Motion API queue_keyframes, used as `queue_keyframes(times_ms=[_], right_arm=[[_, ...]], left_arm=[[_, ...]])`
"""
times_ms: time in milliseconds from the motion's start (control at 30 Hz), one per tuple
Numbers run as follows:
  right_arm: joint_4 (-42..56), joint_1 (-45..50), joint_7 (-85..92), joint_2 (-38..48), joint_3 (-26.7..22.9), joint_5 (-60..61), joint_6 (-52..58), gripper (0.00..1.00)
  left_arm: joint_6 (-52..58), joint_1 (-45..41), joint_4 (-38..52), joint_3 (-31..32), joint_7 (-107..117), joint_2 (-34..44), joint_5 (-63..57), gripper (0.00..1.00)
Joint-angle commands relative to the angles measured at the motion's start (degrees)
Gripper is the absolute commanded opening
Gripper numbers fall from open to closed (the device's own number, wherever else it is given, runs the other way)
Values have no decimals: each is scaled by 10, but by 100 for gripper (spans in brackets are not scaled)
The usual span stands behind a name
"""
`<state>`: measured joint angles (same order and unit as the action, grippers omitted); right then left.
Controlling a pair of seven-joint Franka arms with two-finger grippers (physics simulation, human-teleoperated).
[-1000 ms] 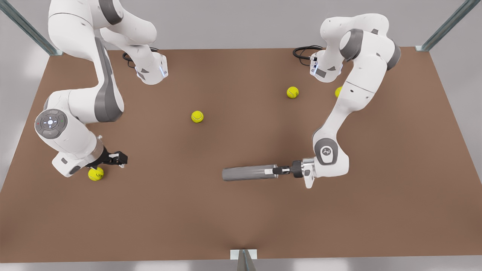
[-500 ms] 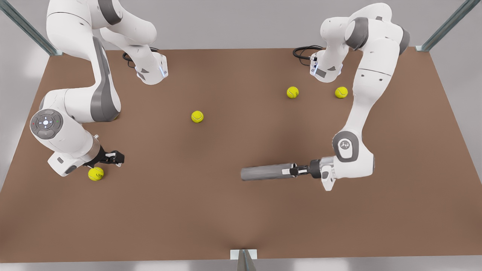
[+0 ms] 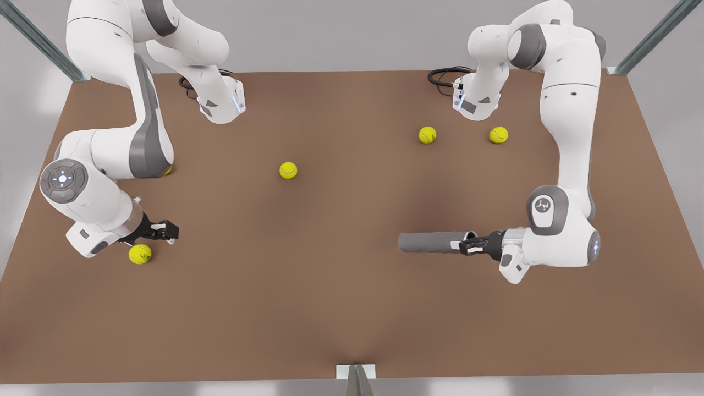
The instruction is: Put the tennis tube upright
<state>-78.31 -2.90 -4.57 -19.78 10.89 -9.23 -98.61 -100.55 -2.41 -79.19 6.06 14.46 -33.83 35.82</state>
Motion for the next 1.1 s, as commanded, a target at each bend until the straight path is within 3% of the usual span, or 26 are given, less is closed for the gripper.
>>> queue_keyframes(times_ms=[0, 567, 1067], right_arm=[[0, 0, 0, 0, 0, 0, 0, 100], [-1, 0, 0, 0, -1, 0, 0, 100], [-1, 4, -1, -1, 0, 1, 0, 100]], left_arm=[[0, 0, 0, 0, 3, 1, -59, 21], [0, -12, 21, 3, 146, 73, -388, 21], [-33, -17, -7, 4, 161, 39, -397, 21]])
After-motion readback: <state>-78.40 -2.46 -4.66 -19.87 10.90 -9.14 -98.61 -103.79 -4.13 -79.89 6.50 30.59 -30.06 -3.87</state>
